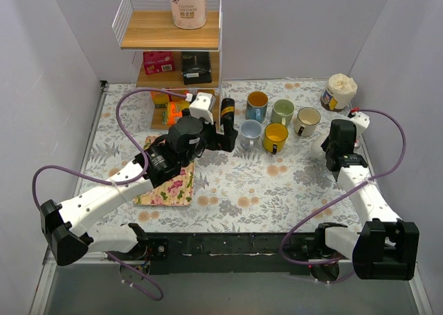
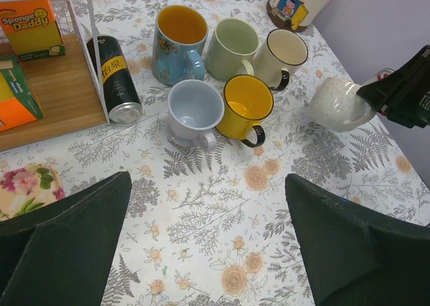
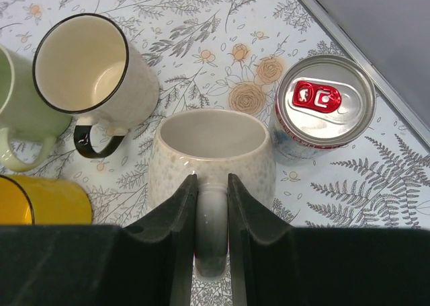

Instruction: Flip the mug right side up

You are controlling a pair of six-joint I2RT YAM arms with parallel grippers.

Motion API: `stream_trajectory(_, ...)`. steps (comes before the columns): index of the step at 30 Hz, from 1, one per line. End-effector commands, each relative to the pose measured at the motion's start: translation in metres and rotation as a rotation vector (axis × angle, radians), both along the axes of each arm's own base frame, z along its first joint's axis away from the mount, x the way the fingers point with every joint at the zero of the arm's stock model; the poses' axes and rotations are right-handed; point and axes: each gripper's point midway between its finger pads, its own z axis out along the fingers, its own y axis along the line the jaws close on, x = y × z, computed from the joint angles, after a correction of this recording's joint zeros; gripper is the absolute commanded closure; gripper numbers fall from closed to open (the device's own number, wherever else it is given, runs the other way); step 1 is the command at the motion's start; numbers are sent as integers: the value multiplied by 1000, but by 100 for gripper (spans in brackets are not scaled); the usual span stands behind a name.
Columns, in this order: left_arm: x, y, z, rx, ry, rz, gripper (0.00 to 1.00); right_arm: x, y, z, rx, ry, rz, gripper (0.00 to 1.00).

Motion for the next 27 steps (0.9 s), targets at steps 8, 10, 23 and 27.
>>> stream_trajectory(8, 1, 12, -8, -158, 131, -36, 2, 34, 20, 23, -90, -256, -141, 99)
stream_trajectory(10, 0, 12, -13, -164, 151, -36, 2, 33, 29, 10, -78, -232, -152, 99)
stream_trajectory(23, 2, 20, -25, -178, 190, -8, 2, -12, 46, -61, -96, 30, -347, 99)
stream_trajectory(27, 2, 23, -30, -170, 199, 2, 2, -21, 57, -75, -113, 96, -345, 99)
